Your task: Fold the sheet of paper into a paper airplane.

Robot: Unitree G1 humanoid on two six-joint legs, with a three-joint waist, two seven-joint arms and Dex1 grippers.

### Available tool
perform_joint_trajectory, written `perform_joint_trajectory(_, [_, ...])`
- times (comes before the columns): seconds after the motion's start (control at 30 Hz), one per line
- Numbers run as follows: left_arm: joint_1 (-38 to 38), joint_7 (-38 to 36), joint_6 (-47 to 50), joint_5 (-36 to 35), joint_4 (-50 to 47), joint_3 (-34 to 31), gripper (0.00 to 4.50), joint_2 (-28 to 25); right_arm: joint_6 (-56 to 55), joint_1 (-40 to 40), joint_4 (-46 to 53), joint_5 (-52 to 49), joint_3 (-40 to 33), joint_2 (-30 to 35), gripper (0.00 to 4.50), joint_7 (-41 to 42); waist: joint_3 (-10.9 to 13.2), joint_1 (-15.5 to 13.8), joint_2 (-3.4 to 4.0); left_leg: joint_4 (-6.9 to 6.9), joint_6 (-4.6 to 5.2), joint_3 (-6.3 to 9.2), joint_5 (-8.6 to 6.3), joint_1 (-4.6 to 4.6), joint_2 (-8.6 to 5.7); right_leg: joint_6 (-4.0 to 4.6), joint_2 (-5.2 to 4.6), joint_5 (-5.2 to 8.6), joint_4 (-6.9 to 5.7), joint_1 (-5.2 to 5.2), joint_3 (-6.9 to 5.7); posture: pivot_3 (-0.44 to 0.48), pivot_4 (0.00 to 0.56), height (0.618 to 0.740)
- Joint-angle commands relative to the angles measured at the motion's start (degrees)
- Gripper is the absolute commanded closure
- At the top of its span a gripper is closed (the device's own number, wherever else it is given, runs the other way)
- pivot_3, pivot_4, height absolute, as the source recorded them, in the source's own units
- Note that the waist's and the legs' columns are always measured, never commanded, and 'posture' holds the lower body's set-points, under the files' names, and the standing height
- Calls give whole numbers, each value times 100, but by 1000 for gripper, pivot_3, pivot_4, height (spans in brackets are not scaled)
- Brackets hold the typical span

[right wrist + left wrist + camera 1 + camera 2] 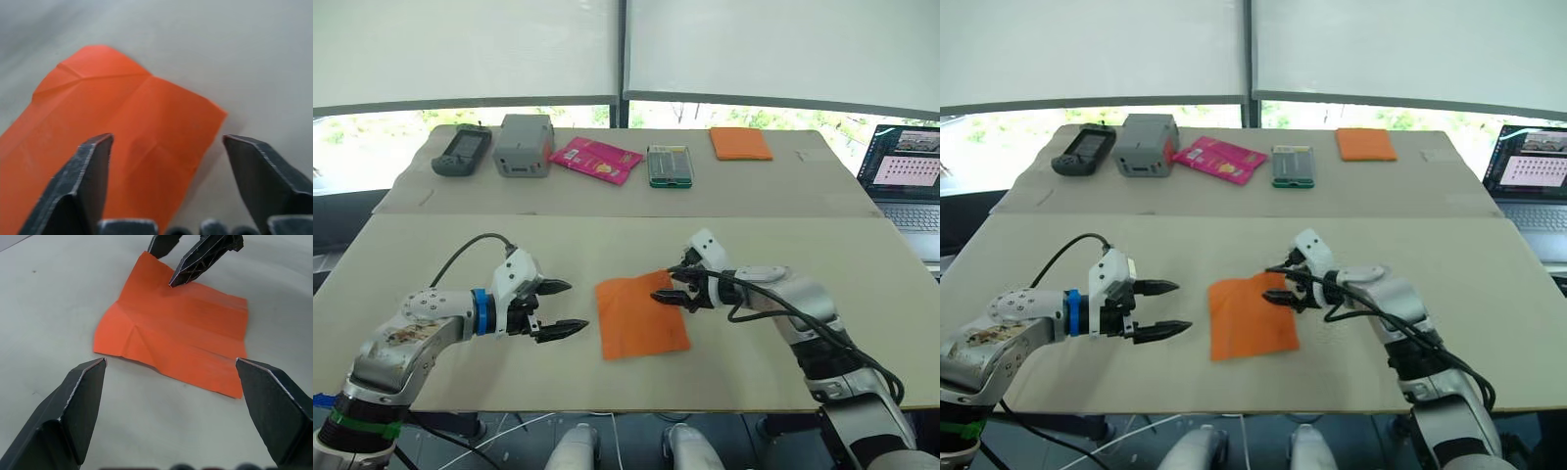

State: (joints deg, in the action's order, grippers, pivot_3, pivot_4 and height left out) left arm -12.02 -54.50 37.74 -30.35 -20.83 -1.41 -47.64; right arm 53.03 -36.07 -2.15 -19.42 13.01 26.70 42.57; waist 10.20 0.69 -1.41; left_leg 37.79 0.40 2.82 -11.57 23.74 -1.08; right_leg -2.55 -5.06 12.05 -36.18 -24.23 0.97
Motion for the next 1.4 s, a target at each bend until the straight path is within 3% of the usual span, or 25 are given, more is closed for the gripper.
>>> perform_joint_trajectory(0.03, [128, 86, -87, -39, -250, -316, 0, -36, 256, -32, 169, -316, -188, -162, 1897, 124, 0, 13, 0, 0, 0, -1, 0, -1, 2, 3, 2, -2, 0, -1, 0, 0, 150, 740])
perform_joint_trajectory(0.27, [281, 172, -122, -21, -272, -475, 0, -38, 790, -51, 13, -587, -409, -979, 4342, -300, 0, 38, 1, -1, 0, 1, 0, -10, 14, 15, 28, -8, -4, -2, 1, 0, 150, 740])
perform_joint_trajectory(0.3, [290, 185, -116, -31, -284, -486, 0, -33, 777, -77, -13, -560, -405, -1073, 4464, -365, 0, 38, 1, -1, 0, 2, 0, -10, 14, 16, 30, -9, -4, -2, 1, 0, 150, 740])
perform_joint_trajectory(0.5, [347, 246, -141, -62, -331, -585, 0, 4, 815, -270, -215, -562, -601, -1625, 4464, -756, 1, 43, 3, -1, 0, 3, 0, -11, 16, 18, 34, -10, -6, -3, 4, 0, 150, 740])
perform_joint_trajectory(0.77, [371, 305, -448, 138, -105, -452, 0, 208, 513, -532, -596, -444, -625, -1438, 4464, -615, 1, 32, 3, -2, -1, 2, 0, -11, 15, 20, 34, -11, -5, -3, 4, 0, 150, 740])
perform_joint_trajectory(1.13, [232, 216, -769, 270, 223, -326, 0, 401, -278, -1111, -1832, -60, -346, -1293, 4464, -69, 1, 78, 3, -6, -1, -1, 0, -16, 45, 35, 67, -19, -3, -4, 7, 0, 150, 740])
perform_joint_trajectory(1.4, [20, 19, -991, 215, 425, -260, 2488, 565, -459, -1046, -1465, 26, -306, -1041, 4500, 228, 1, 82, 3, -5, -2, -3, 0, -16, 48, 37, 69, -20, -3, -5, 7, 0, 150, 740])
